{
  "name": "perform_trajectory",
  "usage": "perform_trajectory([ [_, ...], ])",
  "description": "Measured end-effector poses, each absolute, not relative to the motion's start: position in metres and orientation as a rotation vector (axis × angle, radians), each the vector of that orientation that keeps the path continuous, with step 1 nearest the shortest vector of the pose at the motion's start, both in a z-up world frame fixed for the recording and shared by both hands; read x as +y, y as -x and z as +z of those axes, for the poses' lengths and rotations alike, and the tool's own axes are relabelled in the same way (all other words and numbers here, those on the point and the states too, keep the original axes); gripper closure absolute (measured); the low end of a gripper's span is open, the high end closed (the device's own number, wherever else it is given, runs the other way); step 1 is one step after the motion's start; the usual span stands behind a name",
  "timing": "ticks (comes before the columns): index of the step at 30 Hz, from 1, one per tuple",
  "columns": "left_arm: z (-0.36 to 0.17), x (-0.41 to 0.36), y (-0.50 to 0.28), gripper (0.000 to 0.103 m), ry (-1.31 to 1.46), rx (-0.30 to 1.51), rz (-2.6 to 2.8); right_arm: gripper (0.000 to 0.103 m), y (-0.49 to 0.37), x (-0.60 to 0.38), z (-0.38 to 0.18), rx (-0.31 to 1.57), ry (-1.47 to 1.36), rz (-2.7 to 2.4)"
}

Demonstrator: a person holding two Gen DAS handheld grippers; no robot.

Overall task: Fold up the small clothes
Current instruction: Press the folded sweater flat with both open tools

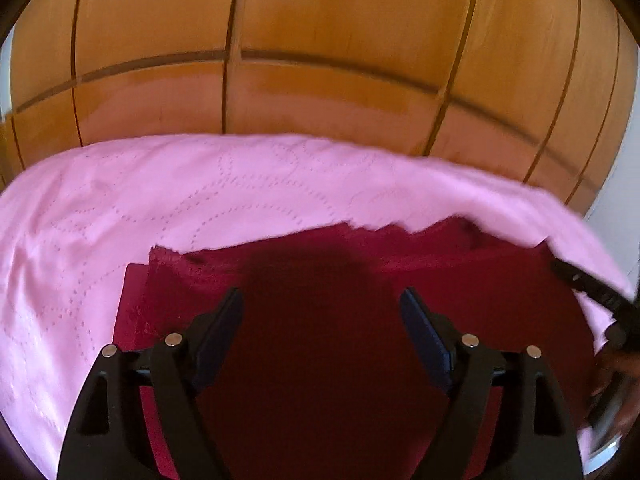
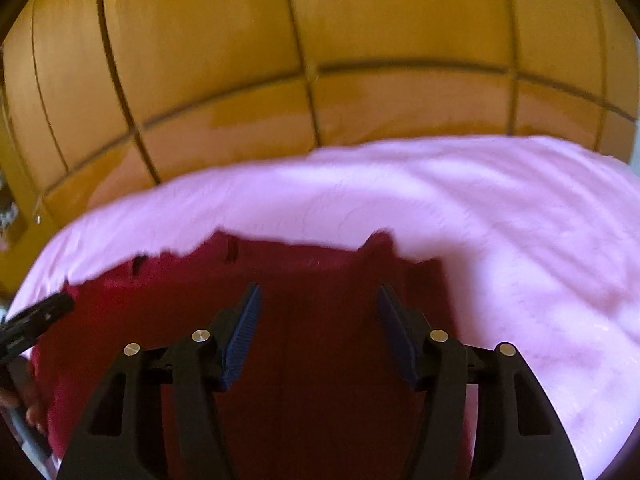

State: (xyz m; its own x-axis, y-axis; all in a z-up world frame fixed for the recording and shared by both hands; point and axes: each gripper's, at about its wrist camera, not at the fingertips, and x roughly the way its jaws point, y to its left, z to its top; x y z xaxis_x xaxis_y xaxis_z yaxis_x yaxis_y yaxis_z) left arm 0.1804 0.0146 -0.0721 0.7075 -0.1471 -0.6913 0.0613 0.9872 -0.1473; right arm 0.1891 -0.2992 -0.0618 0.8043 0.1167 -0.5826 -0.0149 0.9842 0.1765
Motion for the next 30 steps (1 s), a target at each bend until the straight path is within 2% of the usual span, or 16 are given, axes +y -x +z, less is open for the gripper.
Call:
perform_trajectory([
  [3,-0.093,0.026,-0.19,0.022,0.193,0.851,-0.139,0.043,-0.204,-0.303,-0.085,0.705,-0.212,0.079],
  [9,-0.097,0.015,-0.192,0.012,0.143,0.853,-0.148,0.041,-0.2,-0.302,-0.091,0.664,-0.223,0.086],
  [14,-0.096,0.016,-0.191,0.008,0.163,0.846,-0.174,0.04,-0.198,-0.304,-0.09,0.65,-0.235,0.092],
  [30,-0.064,0.002,-0.108,0.008,0.128,0.729,-0.173,0.04,-0.199,-0.306,-0.089,0.642,-0.245,0.092],
])
